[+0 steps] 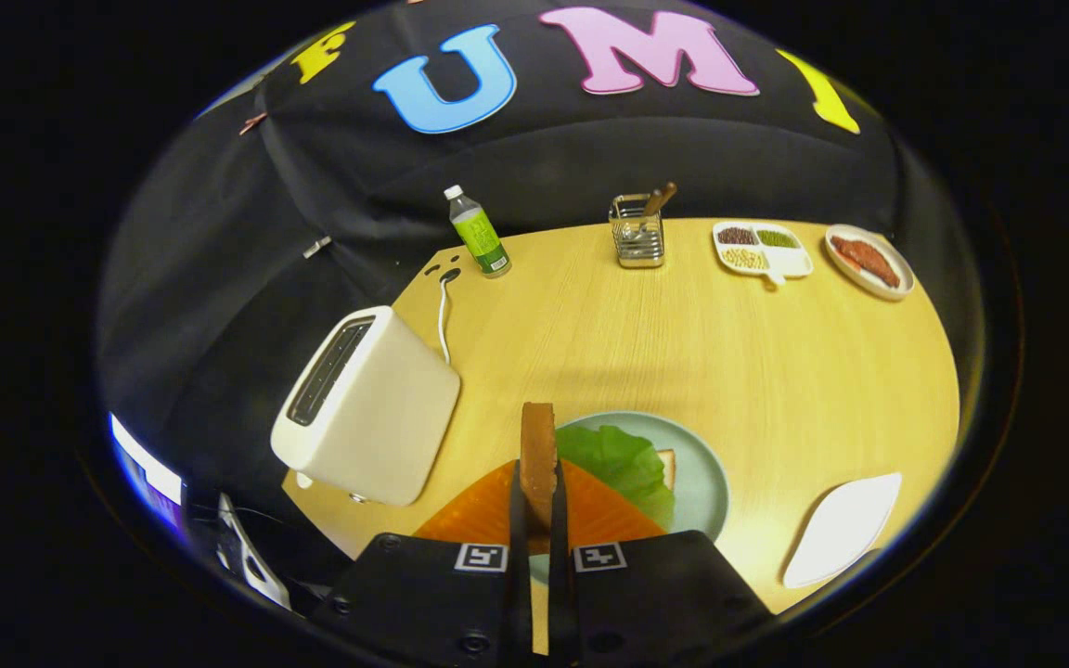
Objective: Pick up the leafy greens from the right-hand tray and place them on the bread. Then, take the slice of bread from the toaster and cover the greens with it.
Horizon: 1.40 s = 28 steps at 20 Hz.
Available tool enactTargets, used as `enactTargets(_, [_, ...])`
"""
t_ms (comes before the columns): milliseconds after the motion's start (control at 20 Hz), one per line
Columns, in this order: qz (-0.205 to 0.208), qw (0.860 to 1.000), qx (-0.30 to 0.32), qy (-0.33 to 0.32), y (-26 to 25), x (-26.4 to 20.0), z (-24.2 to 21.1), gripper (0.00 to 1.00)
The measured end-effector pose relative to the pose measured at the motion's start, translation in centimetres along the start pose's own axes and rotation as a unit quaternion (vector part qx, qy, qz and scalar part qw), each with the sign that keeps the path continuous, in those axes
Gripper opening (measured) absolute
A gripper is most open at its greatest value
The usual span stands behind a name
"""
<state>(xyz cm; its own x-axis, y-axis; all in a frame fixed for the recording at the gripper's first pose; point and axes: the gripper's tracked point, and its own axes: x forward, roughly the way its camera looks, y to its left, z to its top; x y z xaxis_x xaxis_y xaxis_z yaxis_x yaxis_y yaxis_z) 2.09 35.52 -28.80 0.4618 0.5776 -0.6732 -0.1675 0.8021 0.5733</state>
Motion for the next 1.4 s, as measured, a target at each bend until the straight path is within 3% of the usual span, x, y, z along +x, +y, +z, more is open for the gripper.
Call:
enactTargets(300, [-0.032,0.997,0.067,-0.006,-4.1,1.5,-1.4,0.11])
enactTargets(750, [-0.089,0.996,0.011,0.014,-9.1,2.7,-4.0,0.11])
enactTargets(950, [-0.100,0.995,0.003,0.018,-10.2,3.6,-4.5,0.16])
enactTargets(1000, [-0.108,0.994,0.000,0.019,-10.8,3.7,-4.6,0.20])
enactTargets(1150, [-0.127,0.992,-0.016,0.018,-12.2,3.8,-4.6,0.61])
enactTargets(1400, [-0.120,0.992,-0.041,0.009,-12.2,2.9,-3.8,0.76])
